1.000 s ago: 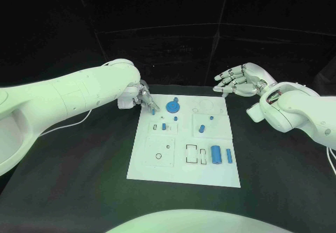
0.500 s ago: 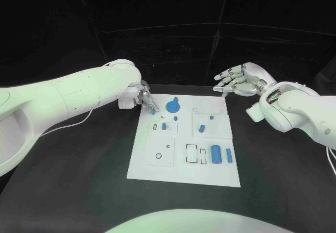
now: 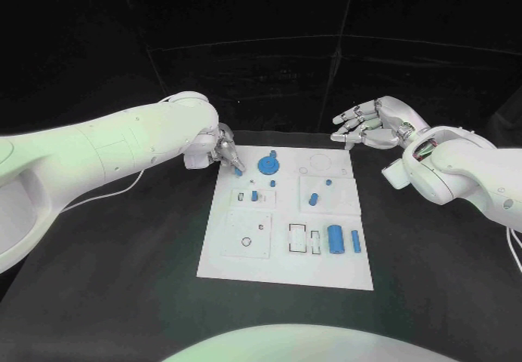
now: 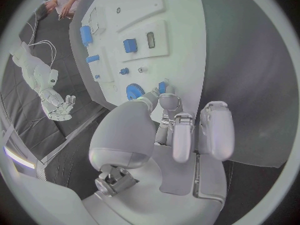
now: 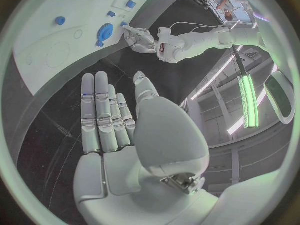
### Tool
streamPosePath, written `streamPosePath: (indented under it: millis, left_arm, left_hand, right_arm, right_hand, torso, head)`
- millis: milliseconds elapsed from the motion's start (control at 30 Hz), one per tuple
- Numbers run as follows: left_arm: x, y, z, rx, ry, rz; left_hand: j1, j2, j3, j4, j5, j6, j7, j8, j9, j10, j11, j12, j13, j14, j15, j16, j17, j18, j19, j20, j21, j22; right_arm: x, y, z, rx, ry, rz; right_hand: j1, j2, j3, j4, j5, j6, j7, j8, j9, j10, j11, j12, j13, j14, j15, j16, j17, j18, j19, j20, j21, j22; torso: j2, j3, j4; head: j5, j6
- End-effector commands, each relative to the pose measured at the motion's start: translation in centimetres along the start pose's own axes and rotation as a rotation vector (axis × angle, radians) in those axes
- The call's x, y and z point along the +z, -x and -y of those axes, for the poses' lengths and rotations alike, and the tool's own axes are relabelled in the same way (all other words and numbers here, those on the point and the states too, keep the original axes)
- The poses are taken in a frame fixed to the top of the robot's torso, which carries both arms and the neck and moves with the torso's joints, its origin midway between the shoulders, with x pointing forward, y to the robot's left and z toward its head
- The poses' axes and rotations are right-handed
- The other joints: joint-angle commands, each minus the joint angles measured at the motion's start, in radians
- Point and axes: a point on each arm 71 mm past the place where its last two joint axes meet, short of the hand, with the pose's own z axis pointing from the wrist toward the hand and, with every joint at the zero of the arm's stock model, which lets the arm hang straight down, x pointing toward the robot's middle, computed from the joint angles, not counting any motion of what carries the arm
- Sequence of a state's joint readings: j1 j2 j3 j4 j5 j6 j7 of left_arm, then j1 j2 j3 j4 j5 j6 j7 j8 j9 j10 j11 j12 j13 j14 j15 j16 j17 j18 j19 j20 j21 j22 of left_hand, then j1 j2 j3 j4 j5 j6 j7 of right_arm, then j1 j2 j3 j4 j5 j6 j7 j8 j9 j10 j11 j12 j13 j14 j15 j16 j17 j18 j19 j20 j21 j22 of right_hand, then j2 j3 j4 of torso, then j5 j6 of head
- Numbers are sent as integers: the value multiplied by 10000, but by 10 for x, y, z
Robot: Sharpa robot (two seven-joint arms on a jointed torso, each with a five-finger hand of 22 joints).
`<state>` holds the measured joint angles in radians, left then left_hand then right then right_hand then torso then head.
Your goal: Assemble the parts on the task board
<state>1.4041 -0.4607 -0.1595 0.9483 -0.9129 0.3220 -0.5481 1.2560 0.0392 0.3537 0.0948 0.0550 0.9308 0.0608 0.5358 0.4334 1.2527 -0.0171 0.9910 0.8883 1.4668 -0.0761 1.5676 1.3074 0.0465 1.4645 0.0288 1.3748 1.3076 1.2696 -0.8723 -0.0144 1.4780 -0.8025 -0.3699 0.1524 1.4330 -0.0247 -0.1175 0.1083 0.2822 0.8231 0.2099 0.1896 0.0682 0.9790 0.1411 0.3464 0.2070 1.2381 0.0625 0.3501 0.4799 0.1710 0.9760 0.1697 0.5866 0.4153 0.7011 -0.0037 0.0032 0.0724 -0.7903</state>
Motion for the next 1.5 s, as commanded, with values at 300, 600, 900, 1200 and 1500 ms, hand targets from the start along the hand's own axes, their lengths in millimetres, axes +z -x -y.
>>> streamPosePath:
  millis: [300, 600, 900, 1200, 1500]
  left_arm:
    - [-14, -5, -4, -475, -857, 886]
    - [-36, -20, -10, -871, -1619, 1448]
    - [-46, -37, -17, -1013, -2063, 1606]
    - [-44, -55, -21, -756, -2016, 1466]
    - [-40, -66, -20, -765, -1929, 1387]
  left_hand:
    - [-1048, -626, 2891, -1522, 299, -8, -8, 430, 149, 222, 5, 5, -62, 1039, 17, 32, 2634, 133, 98, 58, -97, 100]
    - [-1305, -990, 3406, -1776, 689, 30, -69, 682, 235, 402, -39, 141, 30, 1039, -26, 32, 2634, 120, 139, 23, -58, 172]
    - [-1146, -1488, 3486, -2137, 1000, 67, -95, 835, 273, 558, -76, 215, 97, 1039, -49, 32, 2634, 111, 161, -5, -35, 219]
    - [-1119, -1548, 3474, -2179, 1029, 100, -98, 857, 273, 611, -80, 276, 165, 1039, -49, 32, 2634, 104, 172, -7, -15, 246]
    - [-1114, -1551, 3474, -2181, 1042, 113, -100, 864, 272, 637, -82, 304, 195, 1039, -51, 32, 2634, 104, 174, -7, -13, 249]
  right_arm:
    - [0, 1, -1, 17, 85, 12]
    - [0, 2, 0, 5, 60, 31]
    - [0, 3, 1, -7, 46, 43]
    - [1, 3, 2, -15, 38, 45]
    - [1, 3, 2, -13, 45, 35]
  right_hand:
    - [20, 86, -37, -49, 46, -85, 79, 67, 1, -69, 18, 23, -9, 12, 44, -41, -10, 107, 53, 22, -66, -10]
    - [21, 91, -40, -58, 55, -91, 79, 77, 1, -71, 17, 35, -36, 21, 44, -50, -21, 108, 65, 23, -79, -19]
    - [18, 91, -42, -58, 56, -92, 80, 79, 1, -71, 18, 37, -40, 22, 44, -51, -22, 108, 67, 23, -82, -20]
    - [18, 91, -42, -58, 56, -92, 80, 79, 1, -71, 18, 37, -40, 22, 44, -51, -22, 108, 67, 23, -82, -20]
    - [18, 91, -42, -58, 56, -92, 80, 79, 1, -71, 18, 37, -40, 22, 44, -51, -22, 108, 67, 23, -82, -20]
  torso:
    - [-23, -2, 33]
    - [-71, 2, 79]
    - [-90, 1, 85]
    - [-71, 0, 81]
    - [-51, 7, 63]
  head:
    - [4, -27]
    - [32, -59]
    - [72, -85]
    - [89, -73]
    - [106, -87]
